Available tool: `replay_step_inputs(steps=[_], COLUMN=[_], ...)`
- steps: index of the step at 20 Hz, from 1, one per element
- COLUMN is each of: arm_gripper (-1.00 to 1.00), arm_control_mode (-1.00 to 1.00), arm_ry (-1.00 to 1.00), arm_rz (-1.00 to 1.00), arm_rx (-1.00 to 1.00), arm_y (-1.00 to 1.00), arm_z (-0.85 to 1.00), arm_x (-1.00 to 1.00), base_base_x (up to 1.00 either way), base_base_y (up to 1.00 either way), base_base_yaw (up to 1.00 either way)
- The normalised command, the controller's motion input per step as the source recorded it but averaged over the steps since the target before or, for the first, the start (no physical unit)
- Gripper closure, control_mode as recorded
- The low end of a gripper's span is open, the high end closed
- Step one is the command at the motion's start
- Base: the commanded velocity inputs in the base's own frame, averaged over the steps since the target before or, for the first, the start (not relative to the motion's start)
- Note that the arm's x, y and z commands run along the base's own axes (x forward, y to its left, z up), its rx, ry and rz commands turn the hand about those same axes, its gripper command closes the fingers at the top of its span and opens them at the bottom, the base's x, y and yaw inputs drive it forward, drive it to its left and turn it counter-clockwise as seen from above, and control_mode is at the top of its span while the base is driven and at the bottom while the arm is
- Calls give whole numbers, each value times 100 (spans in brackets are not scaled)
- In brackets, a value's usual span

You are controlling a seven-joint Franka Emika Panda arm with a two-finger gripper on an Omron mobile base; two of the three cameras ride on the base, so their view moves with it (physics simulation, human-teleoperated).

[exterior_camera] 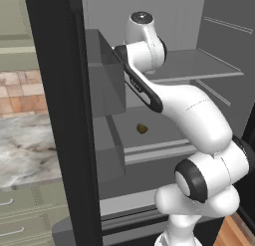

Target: Open the fridge, remove the kiwi, carrot, and steak, and place them on any counter.

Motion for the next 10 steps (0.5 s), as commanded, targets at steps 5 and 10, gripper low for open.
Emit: replay_step_inputs(steps=[5, 10], arm_gripper=[-100, -100], arm_control_mode=[-100, -100], arm_ry=[6, 7], arm_rz=[-16, -11], arm_rx=[9, 5], arm_y=[1, 6], arm_z=[0, 0], arm_x=[53, 40], base_base_x=[0, 0], base_base_y=[0, 0], base_base_yaw=[0, 0])
